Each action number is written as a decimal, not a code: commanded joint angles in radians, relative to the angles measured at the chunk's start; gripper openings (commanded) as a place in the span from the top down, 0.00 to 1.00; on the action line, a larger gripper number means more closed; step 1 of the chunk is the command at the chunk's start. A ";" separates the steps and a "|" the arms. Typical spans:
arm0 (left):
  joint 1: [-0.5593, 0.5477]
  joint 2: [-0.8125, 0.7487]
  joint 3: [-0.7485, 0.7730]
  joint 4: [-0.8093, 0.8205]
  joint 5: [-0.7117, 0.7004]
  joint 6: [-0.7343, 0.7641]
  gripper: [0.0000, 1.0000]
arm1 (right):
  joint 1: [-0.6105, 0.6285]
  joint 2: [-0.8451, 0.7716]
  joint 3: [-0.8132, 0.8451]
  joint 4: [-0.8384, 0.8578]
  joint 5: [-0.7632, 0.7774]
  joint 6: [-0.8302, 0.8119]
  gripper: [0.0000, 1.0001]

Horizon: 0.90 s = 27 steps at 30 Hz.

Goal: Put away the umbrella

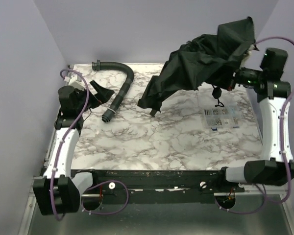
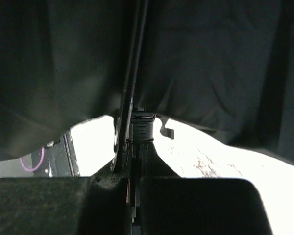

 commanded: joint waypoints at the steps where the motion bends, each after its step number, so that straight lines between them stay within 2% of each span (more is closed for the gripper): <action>1: 0.119 -0.122 -0.168 0.379 0.433 -0.098 0.02 | 0.279 0.123 0.212 -0.550 0.243 -0.582 1.00; 3: 0.133 -0.162 -0.229 0.422 0.514 -0.110 0.02 | 0.341 0.129 0.247 -0.554 0.266 -0.605 0.99; 6: 0.133 -0.263 -0.295 0.313 0.513 -0.068 0.02 | 0.348 0.151 0.363 -0.570 0.327 -0.619 1.00; 10: 0.133 -0.401 -0.378 0.211 0.496 -0.083 0.02 | 0.348 0.201 0.532 -0.617 0.310 -0.608 1.00; 13: 0.133 -0.460 -0.435 0.236 0.501 -0.091 0.02 | 0.348 0.210 0.605 -0.610 0.261 -0.569 1.00; 15: 0.118 -0.469 -0.491 0.371 0.537 -0.128 0.02 | 0.343 0.208 0.629 -0.580 0.231 -0.517 1.00; 17: 0.060 -0.480 -0.537 0.544 0.554 -0.159 0.02 | 0.330 0.200 0.618 -0.527 0.194 -0.439 1.00; 18: 0.006 -0.490 -0.541 0.572 0.539 -0.126 0.02 | 0.324 0.196 0.604 -0.496 0.176 -0.402 1.00; 23: -0.287 -0.481 -0.530 0.581 0.472 0.101 0.02 | 0.266 0.176 0.549 -0.321 0.049 -0.160 1.00; 25: -0.353 -0.449 -0.540 0.585 0.465 0.138 0.03 | 0.220 0.172 0.535 -0.216 -0.022 -0.032 1.00; 27: -0.401 -0.428 -0.576 0.643 0.429 0.140 0.04 | 0.204 0.161 0.499 -0.035 -0.094 0.130 1.00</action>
